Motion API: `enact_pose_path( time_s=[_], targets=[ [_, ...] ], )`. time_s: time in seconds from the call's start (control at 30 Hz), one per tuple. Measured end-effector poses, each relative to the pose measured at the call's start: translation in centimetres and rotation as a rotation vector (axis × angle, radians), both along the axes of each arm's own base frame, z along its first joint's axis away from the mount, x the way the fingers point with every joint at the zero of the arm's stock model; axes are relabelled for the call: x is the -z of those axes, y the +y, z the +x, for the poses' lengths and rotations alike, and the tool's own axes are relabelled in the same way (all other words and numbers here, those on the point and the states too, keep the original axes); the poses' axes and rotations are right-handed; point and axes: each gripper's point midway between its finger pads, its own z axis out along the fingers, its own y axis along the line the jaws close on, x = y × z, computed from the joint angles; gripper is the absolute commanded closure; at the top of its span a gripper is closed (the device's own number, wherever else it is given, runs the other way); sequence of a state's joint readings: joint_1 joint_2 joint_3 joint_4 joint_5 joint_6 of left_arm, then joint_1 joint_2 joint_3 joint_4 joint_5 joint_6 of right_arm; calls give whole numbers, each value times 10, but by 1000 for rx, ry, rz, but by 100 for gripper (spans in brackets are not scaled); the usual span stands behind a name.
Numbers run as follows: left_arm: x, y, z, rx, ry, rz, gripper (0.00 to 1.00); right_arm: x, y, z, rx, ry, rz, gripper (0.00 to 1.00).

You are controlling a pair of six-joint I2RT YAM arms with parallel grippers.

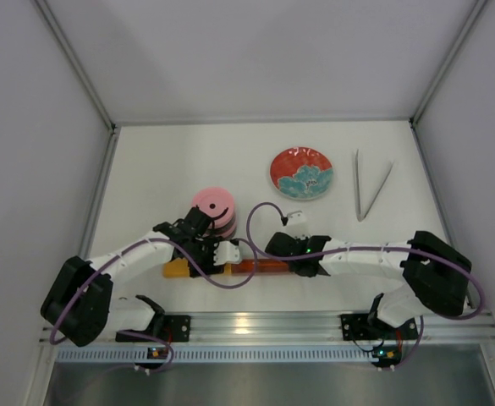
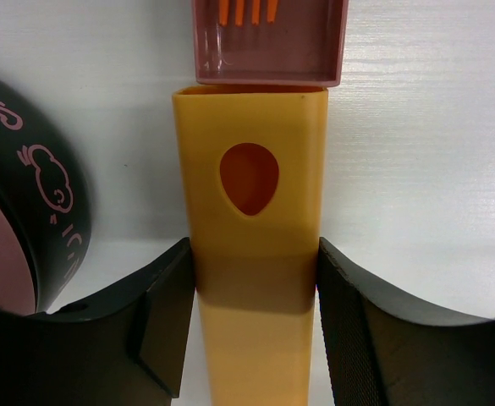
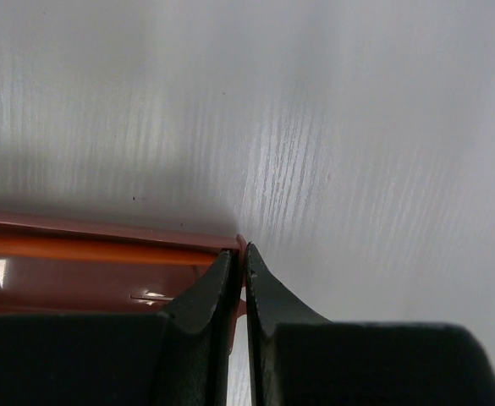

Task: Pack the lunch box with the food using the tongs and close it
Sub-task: Close the cover of the utensil box.

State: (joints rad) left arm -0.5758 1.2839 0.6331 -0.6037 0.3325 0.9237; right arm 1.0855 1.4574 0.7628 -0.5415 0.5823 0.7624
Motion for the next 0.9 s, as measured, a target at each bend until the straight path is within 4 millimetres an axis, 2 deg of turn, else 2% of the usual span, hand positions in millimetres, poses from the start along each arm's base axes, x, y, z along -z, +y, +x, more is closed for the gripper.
enact_pose_path(
  time_s=[0.27, 0.6, 0.9],
  targets=[
    [-6, -1, 1, 18, -27, -12, 96, 1, 1, 1, -3, 1, -5, 100],
    [-3, 0, -6, 57, -28, 27, 96, -5, 4, 5, -15, -14, -18, 100],
    [1, -2, -8, 12, 11, 42, 95, -5, 4, 5, 3, -20, -9, 100]
  ],
)
